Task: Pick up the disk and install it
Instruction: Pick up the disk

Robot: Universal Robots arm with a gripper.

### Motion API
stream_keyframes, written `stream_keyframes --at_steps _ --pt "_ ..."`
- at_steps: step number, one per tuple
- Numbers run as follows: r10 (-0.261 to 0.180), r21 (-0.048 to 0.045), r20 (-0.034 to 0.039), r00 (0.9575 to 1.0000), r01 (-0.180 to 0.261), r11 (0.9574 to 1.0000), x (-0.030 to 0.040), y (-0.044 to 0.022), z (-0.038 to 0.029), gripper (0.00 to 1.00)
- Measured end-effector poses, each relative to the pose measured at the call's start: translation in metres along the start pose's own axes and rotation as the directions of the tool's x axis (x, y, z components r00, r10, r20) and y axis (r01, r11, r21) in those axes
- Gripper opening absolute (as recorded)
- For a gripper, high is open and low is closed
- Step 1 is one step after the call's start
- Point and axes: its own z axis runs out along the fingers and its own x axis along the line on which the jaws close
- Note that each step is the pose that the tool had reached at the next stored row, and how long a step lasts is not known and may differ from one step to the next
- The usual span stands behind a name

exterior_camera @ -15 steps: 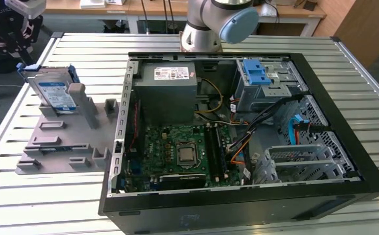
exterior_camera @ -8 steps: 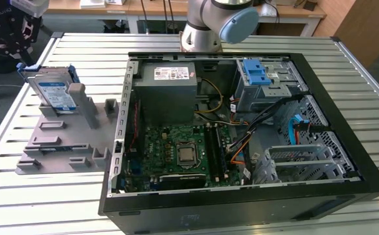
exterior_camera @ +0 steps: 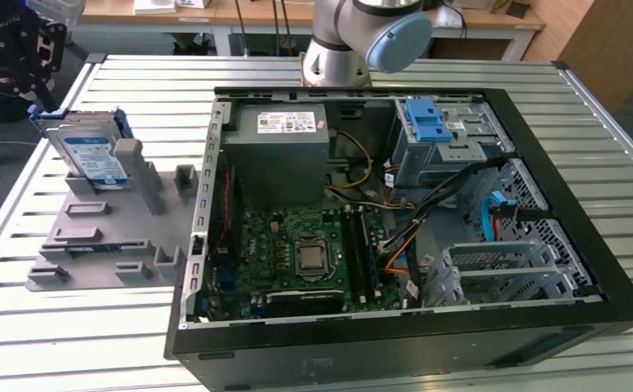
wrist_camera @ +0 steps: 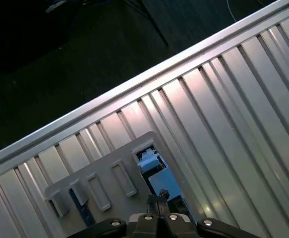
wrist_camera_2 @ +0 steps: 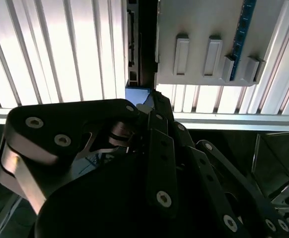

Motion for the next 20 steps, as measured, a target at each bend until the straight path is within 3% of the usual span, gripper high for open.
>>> stream_keyframes --at_steps 7,11,15,19,20 --pt "-0.1 0.0019 -0.0001 0.995 0.1 0.995 -0.0001 0.0 0.0009 0.11" --pt "-0.11 0.0032 0.0001 0.9939 0.11 0.9939 -0.0004 0.0002 0.001 0.11" --pt "-0.117 0.0037 -0.0002 0.9931 0.117 0.9931 -0.0004 0.0001 0.001 0.29" --pt "-0.187 0.0039 -0.0028 0.9824 0.187 0.9824 -0.0004 0.0001 0.0026 0.47" --pt "-0.205 0.0037 -0.0036 0.9787 0.205 0.9787 -0.0004 0.0 0.0031 0.47"
